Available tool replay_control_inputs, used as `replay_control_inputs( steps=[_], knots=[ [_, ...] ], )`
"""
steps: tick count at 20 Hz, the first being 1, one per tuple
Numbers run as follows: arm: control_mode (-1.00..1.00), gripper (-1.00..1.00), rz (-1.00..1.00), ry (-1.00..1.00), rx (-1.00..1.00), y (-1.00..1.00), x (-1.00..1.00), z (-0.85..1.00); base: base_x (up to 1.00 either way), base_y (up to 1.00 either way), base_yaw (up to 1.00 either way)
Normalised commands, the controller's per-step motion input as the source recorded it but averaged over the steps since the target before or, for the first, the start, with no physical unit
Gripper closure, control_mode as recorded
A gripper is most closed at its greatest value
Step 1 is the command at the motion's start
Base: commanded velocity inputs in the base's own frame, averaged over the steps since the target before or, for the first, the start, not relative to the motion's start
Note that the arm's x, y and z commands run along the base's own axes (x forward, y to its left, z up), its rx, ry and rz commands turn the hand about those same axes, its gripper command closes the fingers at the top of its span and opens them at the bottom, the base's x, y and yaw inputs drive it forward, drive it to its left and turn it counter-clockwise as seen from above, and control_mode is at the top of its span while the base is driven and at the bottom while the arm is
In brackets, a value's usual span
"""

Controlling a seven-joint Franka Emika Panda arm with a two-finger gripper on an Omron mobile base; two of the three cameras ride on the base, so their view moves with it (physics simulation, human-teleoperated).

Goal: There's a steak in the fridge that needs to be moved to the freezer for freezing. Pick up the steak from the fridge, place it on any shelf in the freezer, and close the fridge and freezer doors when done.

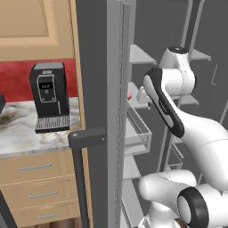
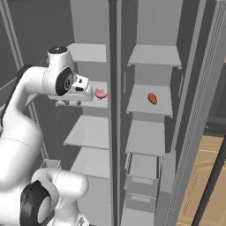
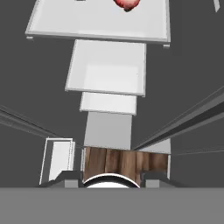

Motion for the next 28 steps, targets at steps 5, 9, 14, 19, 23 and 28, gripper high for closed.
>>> replay_control_inputs(
  steps=[5, 9, 14, 19, 23, 28],
  knots=[
    [-1.00, -1.00, 0.00, -0.04, 0.00, 0.00, -0.28, 0.00, 0.00, 0.00, 0.00],
    [-1.00, -1.00, 0.00, -0.10, 0.00, 0.00, -0.43, 0.00, 0.00, 0.00, 0.00],
    [-1.00, -1.00, 0.01, -0.22, 0.00, 0.00, 0.02, -0.05, 0.00, 0.00, 0.00],
    [-1.00, -1.00, 0.00, -0.12, 0.02, 0.01, 0.10, 0.00, 0.00, 0.00, 0.00],
    [-1.00, -1.00, 0.00, 0.00, 0.01, 0.06, 0.31, 0.00, 0.00, 0.00, 0.00],
    [-1.00, -1.00, 0.00, 0.00, 0.00, 0.07, 0.45, 0.00, 0.00, 0.00, 0.00]
  ],
)
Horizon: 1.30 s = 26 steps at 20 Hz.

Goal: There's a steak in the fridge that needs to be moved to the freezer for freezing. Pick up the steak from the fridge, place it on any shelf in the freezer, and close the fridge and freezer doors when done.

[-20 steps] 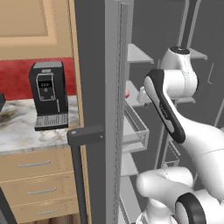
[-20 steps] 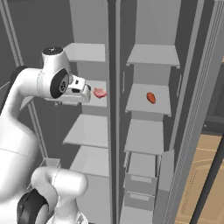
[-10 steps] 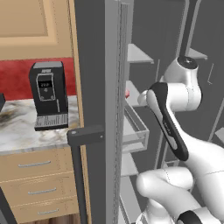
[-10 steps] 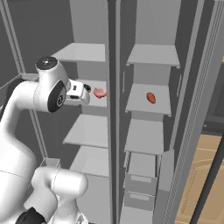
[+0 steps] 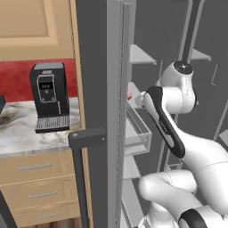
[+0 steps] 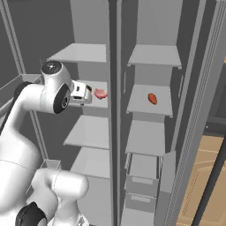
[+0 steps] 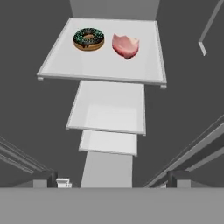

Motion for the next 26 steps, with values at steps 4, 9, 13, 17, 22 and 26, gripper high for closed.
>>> replay_control_inputs(
  steps=[4, 9, 13, 17, 22, 26],
  knots=[
    [-1.00, -1.00, 0.00, 0.00, 0.00, 0.11, 0.51, 0.00, 0.00, 0.00, 0.00],
    [-1.00, -1.00, 0.00, 0.00, 0.00, 0.00, 0.49, 0.00, 0.00, 0.00, 0.00],
    [-1.00, -1.00, 0.00, -0.12, 0.00, 0.00, 0.37, -0.18, 0.00, 0.00, 0.00],
    [-1.00, -1.00, 0.00, -0.01, 0.00, 0.00, 0.51, -0.20, 0.00, 0.00, 0.00],
    [-1.00, -1.00, 0.00, 0.00, 0.00, 0.00, 0.49, -0.15, 0.00, 0.00, 0.00],
    [-1.00, -1.00, 0.00, 0.09, 0.00, 0.03, 0.35, -0.03, 0.00, 0.00, 0.00]
  ],
)
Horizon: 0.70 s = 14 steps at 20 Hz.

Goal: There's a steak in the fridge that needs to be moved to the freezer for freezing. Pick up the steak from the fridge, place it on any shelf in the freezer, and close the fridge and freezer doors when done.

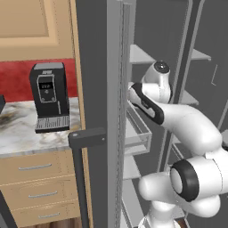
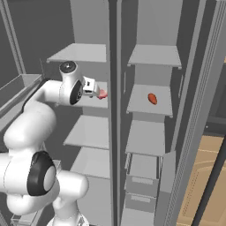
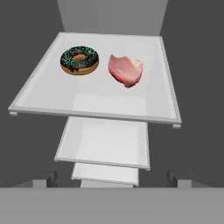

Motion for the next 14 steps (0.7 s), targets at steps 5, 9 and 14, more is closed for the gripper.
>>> replay_control_inputs(
  steps=[5, 9, 14],
  knots=[
    [-1.00, -1.00, 0.00, 0.01, 0.00, 0.10, 0.42, -0.14, 0.00, 0.00, 0.00],
    [-1.00, -1.00, 0.00, 0.00, 0.00, 0.03, 0.34, -0.21, 0.00, 0.00, 0.00],
    [-1.00, -1.00, 0.00, 0.00, 0.00, 0.02, 0.28, -0.25, 0.00, 0.00, 0.00]
  ],
)
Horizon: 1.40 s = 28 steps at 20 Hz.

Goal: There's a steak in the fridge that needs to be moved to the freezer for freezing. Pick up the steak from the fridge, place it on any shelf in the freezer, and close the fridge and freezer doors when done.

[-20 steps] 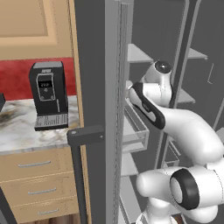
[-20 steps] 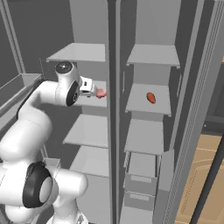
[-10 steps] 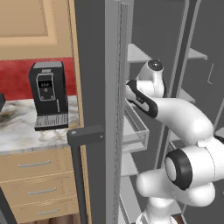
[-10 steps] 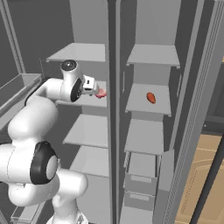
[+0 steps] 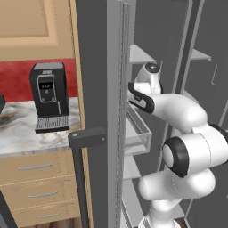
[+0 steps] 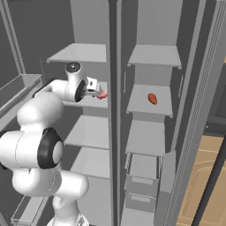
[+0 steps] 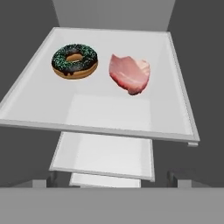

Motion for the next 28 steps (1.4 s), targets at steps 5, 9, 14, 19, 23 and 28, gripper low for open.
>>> replay_control_inputs(
  steps=[5, 9, 14, 19, 23, 28],
  knots=[
    [-1.00, -1.00, 0.00, 0.00, 0.00, 0.00, 0.35, -0.13, 0.00, 0.00, 0.00],
    [-1.00, -1.00, 0.00, 0.00, 0.00, 0.00, 0.40, -0.02, 0.00, 0.00, 0.00],
    [-1.00, -1.00, 0.00, 0.00, 0.00, 0.00, 0.34, -0.07, 0.00, 0.00, 0.00],
    [-1.00, -1.00, 0.00, -0.01, 0.00, 0.00, 0.37, -0.24, 0.00, 0.00, 0.00],
    [-1.00, -1.00, 0.00, -0.01, 0.00, 0.00, 0.26, -0.16, 0.00, 0.00, 0.00],
    [-1.00, -1.00, 0.00, -0.01, 0.00, 0.00, 0.20, -0.14, 0.00, 0.00, 0.00]
  ],
)
